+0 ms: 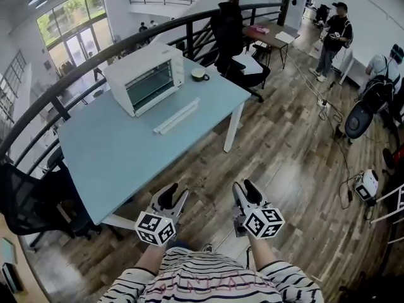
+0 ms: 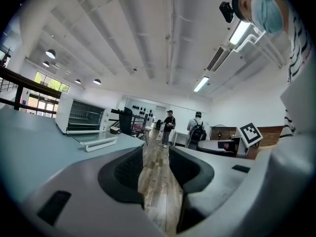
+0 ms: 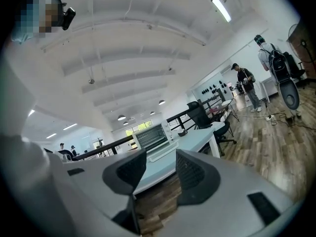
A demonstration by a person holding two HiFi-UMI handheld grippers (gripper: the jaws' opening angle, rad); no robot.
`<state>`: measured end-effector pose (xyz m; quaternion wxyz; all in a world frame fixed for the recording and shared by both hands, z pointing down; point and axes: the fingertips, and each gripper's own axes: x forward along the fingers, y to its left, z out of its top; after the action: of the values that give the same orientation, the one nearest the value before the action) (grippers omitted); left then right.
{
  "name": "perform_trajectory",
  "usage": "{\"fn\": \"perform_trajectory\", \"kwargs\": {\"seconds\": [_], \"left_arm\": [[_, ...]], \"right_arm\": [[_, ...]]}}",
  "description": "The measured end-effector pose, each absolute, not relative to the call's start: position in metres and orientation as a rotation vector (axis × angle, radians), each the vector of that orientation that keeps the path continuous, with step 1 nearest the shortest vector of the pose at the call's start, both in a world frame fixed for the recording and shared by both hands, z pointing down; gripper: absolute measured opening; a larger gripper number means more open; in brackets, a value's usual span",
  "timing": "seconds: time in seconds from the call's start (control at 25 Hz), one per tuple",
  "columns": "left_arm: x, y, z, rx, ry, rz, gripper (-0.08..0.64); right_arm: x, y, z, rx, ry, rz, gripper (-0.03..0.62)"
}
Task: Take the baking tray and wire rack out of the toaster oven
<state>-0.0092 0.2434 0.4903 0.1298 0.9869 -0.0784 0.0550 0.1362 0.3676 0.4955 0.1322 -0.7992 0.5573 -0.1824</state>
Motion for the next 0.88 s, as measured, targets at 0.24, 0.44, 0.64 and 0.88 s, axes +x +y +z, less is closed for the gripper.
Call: {"fn": "perform_trajectory", "kwargs": {"seconds": [0.24,0.44,0.64,0.88], "left_arm": [[0.005,0.225,0.494,2.849,-0.296,0.173,0.144],[0.029,0.202,0.504,2.827,-0.291,0.184,0.144],[0.061,0.159,0.505,2.813,-0.278,0.170,0.144],[0.096,0.091,0.496,2.805,-0.284,0.128,0.144]], "right_arm": [[0.156,0.347,0.502,-2.273,1.644,-0.563,0.179],[0.179,0.325,0.511,-2.270,1.622,-0.593,0.178],[0.204,0.289,0.510,-2.288,1.614,-0.602,0.178],[0.238,0.223,0.502,-2.302,1.624,-0.596,0.178]]}}
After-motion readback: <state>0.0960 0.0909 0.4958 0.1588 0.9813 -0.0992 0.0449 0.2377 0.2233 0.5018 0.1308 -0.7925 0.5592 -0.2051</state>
